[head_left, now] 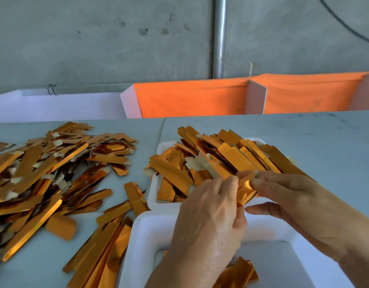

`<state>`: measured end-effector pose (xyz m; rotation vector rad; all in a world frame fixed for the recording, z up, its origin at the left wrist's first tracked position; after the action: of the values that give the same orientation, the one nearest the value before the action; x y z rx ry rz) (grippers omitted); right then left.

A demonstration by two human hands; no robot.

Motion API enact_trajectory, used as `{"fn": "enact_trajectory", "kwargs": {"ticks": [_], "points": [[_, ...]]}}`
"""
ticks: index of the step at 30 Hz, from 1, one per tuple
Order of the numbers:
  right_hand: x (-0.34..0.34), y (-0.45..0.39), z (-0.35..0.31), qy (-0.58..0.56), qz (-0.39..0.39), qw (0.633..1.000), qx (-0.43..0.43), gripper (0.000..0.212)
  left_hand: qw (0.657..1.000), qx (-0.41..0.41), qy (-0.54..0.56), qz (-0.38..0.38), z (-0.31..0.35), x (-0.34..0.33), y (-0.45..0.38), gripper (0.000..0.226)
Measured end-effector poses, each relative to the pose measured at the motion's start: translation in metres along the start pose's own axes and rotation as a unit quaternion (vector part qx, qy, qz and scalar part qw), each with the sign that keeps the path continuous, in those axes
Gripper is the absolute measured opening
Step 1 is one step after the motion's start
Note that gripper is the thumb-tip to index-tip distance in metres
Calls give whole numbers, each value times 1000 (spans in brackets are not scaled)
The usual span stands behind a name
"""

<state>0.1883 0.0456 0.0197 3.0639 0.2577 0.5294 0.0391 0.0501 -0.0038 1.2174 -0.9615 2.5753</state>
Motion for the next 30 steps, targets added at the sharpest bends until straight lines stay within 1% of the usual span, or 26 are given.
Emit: {"fn": "enact_trajectory", "kwargs": {"ticks": [5, 7, 11, 15, 19, 22, 25, 27, 28, 30], "points": [[-2, -3, 4, -19, 23, 999, -34, 28, 1000, -3, -18, -15, -1, -1, -1, 49], [-2, -2, 5, -36, 24, 998, -34, 26, 1000, 3, -8, -18, -1, 0, 0, 47], [-2, -2, 7, -54, 32, 998, -21, 32, 999, 15, 30, -11, 0, 1, 0, 45], [-1, -2, 5, -49, 29, 998, 21, 27, 995, 35, 96, 12, 1, 6, -1, 42], [3, -4, 7, -21, 73, 995, 67, 13, 990, 45, 134, 23, 4, 10, -2, 41], [2, -5, 7, -34, 90, 990, 100, 9, 987, 54, 154, 18, 6, 11, -2, 38], [4, -7, 9, -27, 101, 987, 125, 8, 984, 60, 166, 1, 8, 12, -2, 37], [5, -8, 9, 2, 113, 984, 139, 7, 983, 67, 173, -8, 8, 11, -2, 38], [4, -9, 9, 11, 118, 982, 149, 9, 982, 73, 176, -12, 7, 10, -2, 37], [4, -8, 8, -4, 112, 978, 175, 17, 978, 85, 191, -14, 6, 9, -1, 32]]}}
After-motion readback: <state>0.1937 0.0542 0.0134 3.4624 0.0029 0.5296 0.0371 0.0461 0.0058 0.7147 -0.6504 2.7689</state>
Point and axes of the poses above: each hand's wrist, its own y-axis away from the middle knuckle, its own x-axis out of the back of the hand, z = x × y, the point moved 1 cm from there along -y, towards the middle knuckle, and after that the axes turned 13 degrees about y, right-handed, at the moved point
